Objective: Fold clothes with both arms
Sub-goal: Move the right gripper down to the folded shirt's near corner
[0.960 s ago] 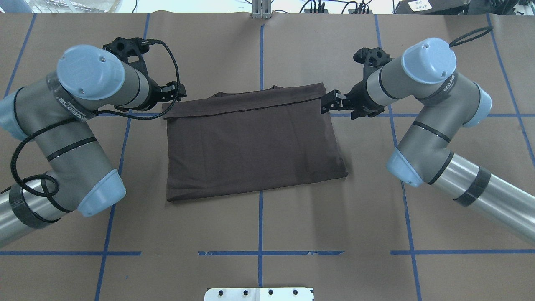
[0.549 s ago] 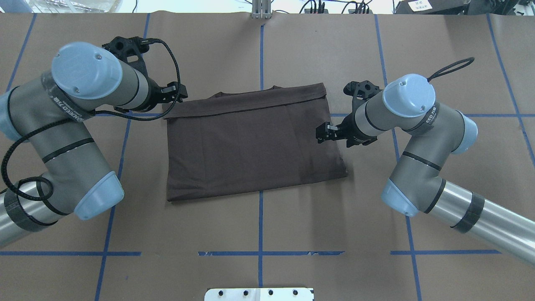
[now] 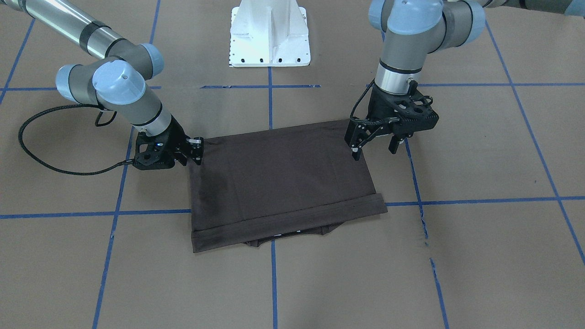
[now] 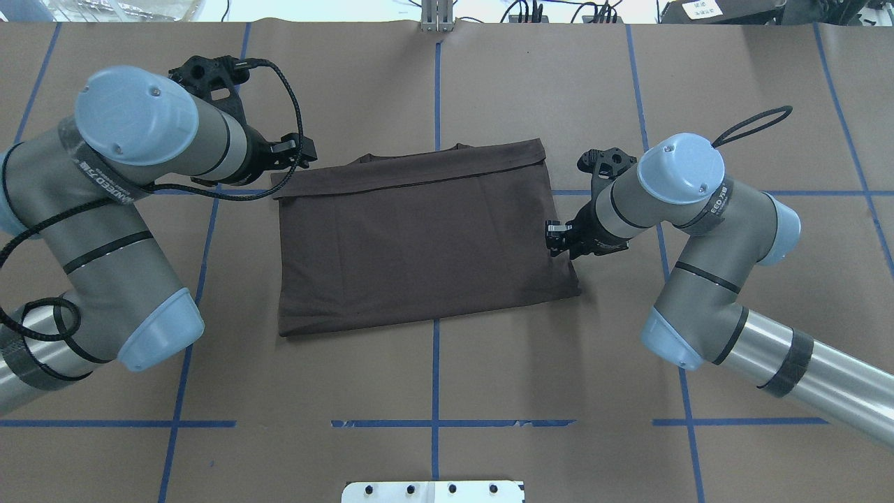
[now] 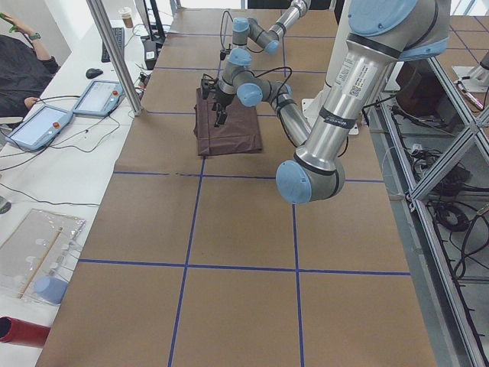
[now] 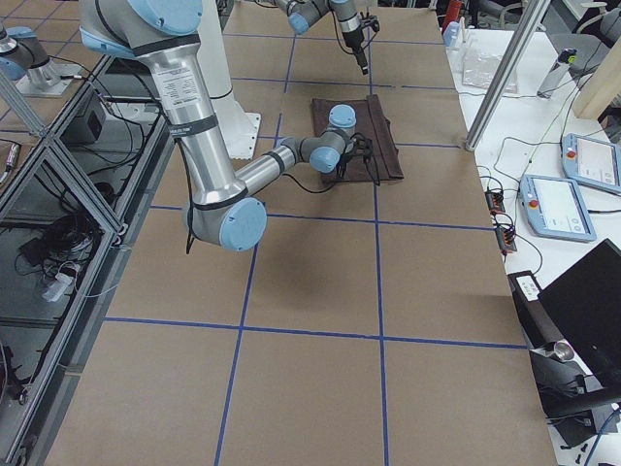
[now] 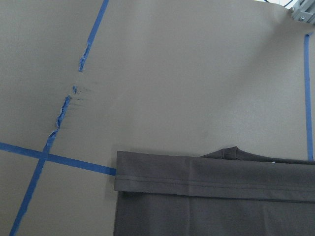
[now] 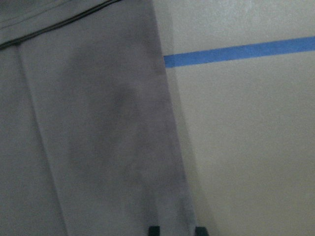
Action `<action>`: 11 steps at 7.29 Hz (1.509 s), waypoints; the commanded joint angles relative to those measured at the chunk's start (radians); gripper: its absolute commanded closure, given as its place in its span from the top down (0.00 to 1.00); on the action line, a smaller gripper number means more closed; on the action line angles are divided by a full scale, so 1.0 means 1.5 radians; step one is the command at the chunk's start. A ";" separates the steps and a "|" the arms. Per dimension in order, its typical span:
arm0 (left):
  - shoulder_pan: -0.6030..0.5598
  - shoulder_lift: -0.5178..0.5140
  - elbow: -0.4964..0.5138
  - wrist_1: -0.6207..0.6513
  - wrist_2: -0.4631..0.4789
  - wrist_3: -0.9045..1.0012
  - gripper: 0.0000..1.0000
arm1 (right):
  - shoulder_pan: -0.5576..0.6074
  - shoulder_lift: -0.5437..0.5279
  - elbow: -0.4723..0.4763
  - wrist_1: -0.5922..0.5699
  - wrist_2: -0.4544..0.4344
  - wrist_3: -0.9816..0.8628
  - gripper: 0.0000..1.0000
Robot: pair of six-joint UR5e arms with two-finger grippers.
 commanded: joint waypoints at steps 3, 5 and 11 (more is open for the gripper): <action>-0.001 0.005 -0.007 0.000 0.000 0.000 1.00 | 0.000 -0.034 0.038 -0.003 0.014 0.000 0.41; -0.001 0.005 -0.007 0.000 0.000 0.001 1.00 | -0.017 -0.038 0.036 -0.003 0.010 0.001 0.42; -0.002 0.005 -0.017 0.002 0.000 0.001 1.00 | -0.038 -0.054 0.058 -0.006 0.012 0.002 0.00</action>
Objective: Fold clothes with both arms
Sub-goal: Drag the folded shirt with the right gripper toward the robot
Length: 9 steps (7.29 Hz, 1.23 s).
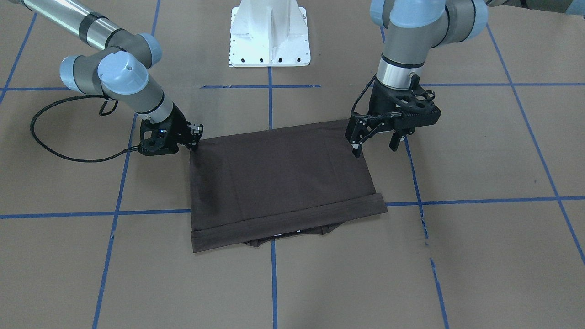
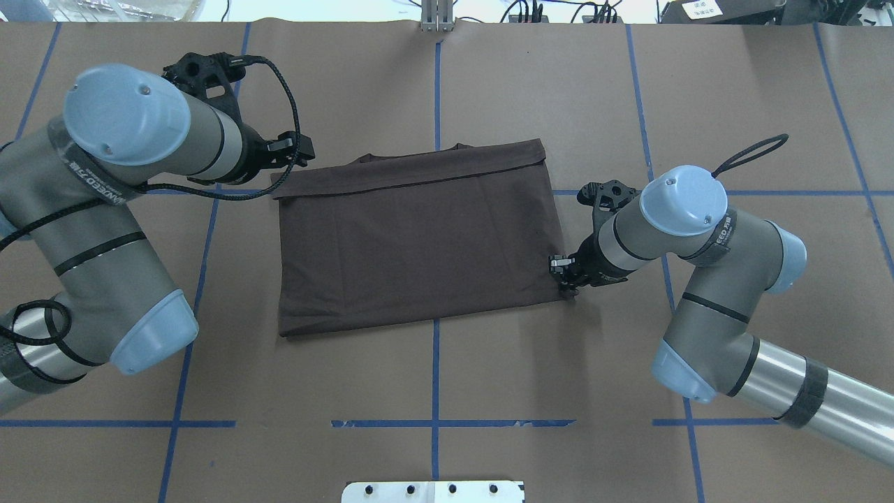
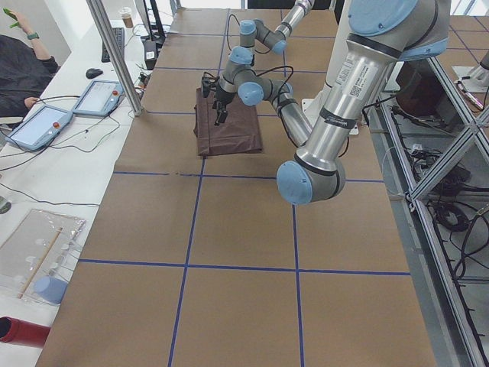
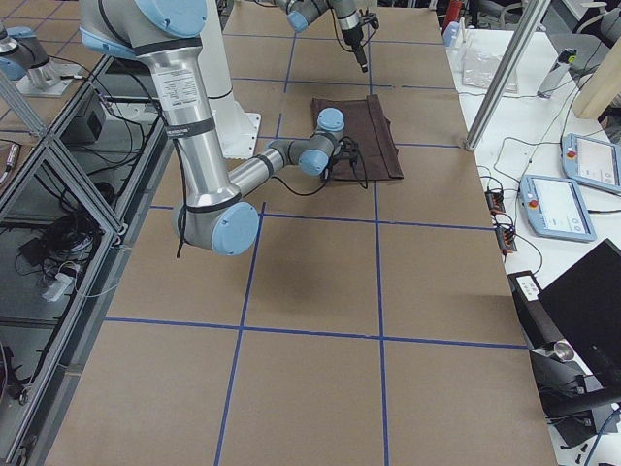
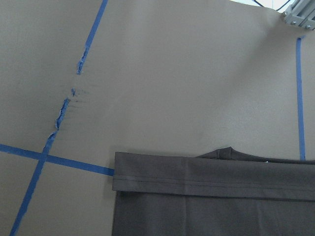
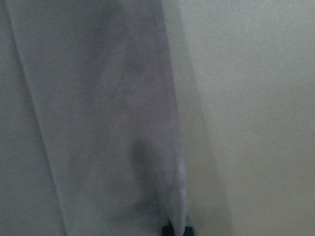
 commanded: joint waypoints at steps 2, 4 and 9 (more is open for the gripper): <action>0.000 -0.001 -0.007 0.002 -0.001 -0.002 1.00 | -0.016 -0.134 0.135 0.000 0.003 0.000 0.00; 0.002 -0.004 -0.017 0.002 -0.001 -0.020 1.00 | -0.140 -0.305 0.291 0.002 -0.008 0.000 0.00; 0.126 0.003 -0.030 0.002 -0.033 -0.274 0.99 | -0.169 -0.308 0.359 0.009 -0.044 0.001 1.00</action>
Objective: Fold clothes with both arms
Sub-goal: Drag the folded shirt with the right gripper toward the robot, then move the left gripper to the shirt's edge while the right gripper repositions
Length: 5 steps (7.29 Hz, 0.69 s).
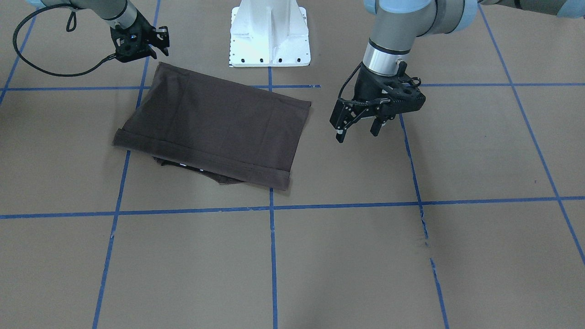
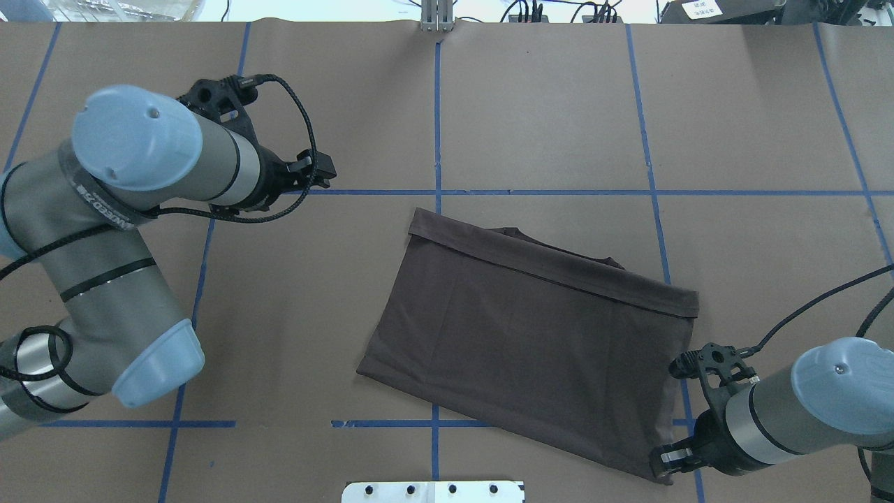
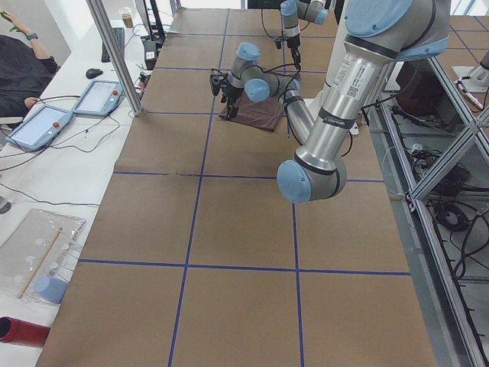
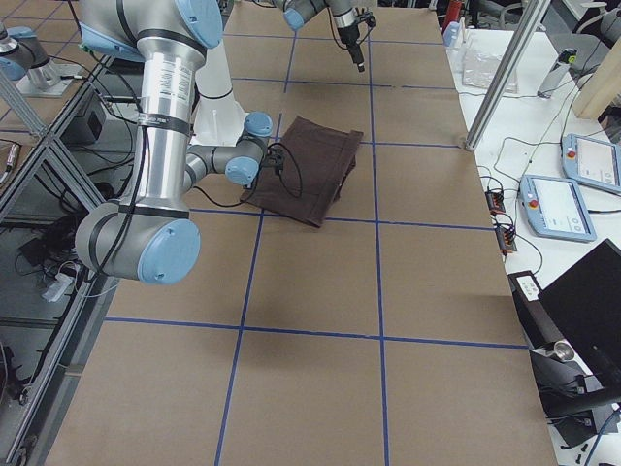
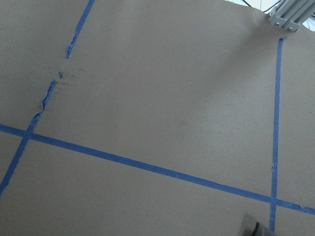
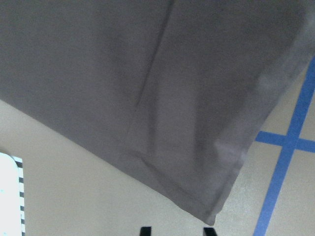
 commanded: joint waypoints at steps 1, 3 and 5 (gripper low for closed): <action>0.132 0.011 0.002 0.000 0.009 -0.209 0.98 | 0.094 0.068 0.003 0.001 -0.022 0.000 1.00; 0.199 0.014 0.029 0.000 0.048 -0.301 0.91 | 0.163 0.112 0.000 0.000 -0.020 0.000 1.00; 0.206 -0.017 0.097 -0.003 0.051 -0.332 0.90 | 0.168 0.121 -0.001 0.000 -0.022 0.000 1.00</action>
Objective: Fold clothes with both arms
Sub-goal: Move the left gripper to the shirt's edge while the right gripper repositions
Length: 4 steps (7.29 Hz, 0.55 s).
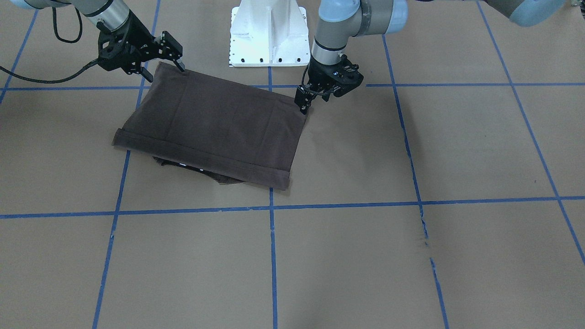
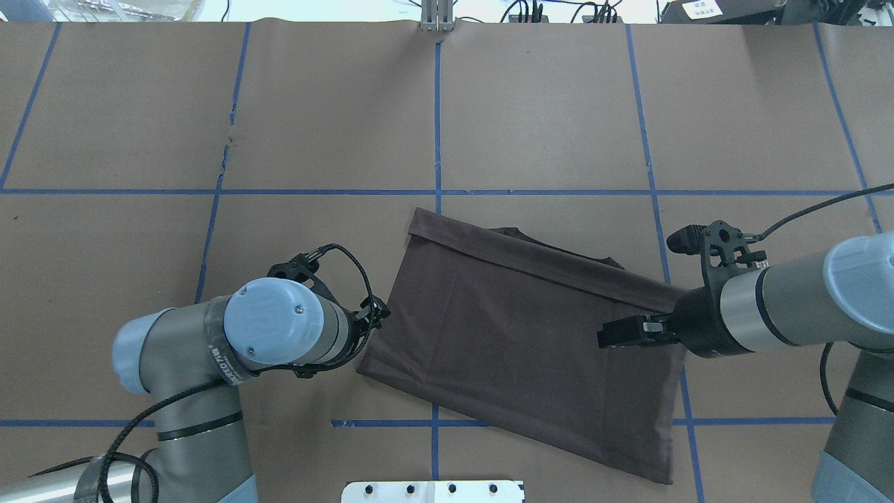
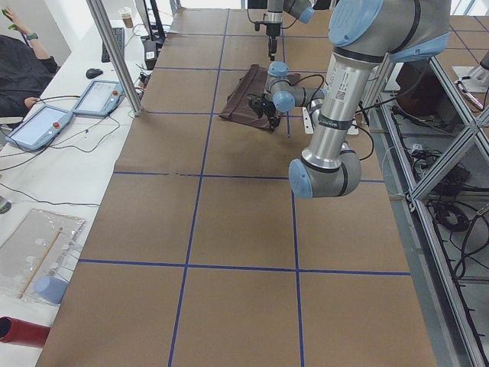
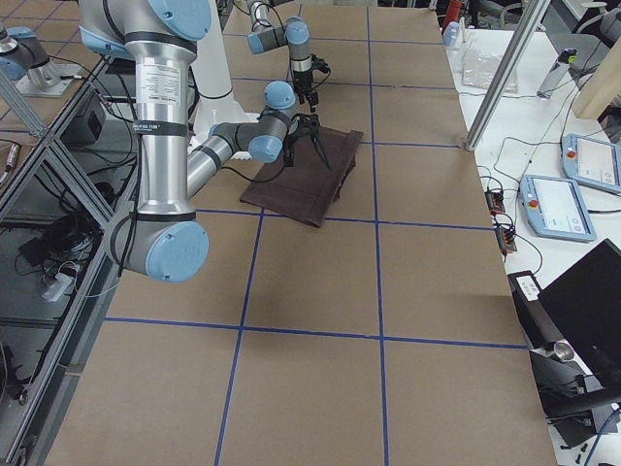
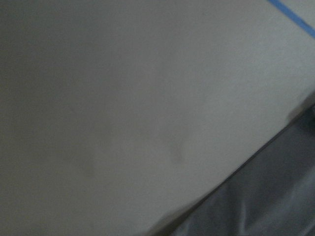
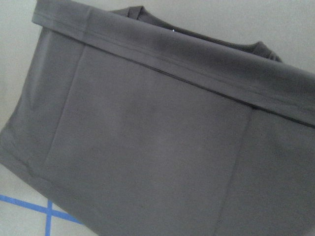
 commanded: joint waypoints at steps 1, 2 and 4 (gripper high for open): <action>0.009 -0.017 0.042 -0.003 0.003 -0.032 0.88 | 0.008 0.007 -0.005 0.000 -0.001 0.000 1.00; 0.009 -0.019 0.042 -0.003 0.003 -0.032 0.86 | 0.008 0.010 -0.008 0.000 -0.002 0.000 1.00; 0.010 -0.019 0.037 0.000 0.002 -0.035 0.86 | 0.010 0.010 -0.008 0.000 -0.001 0.001 1.00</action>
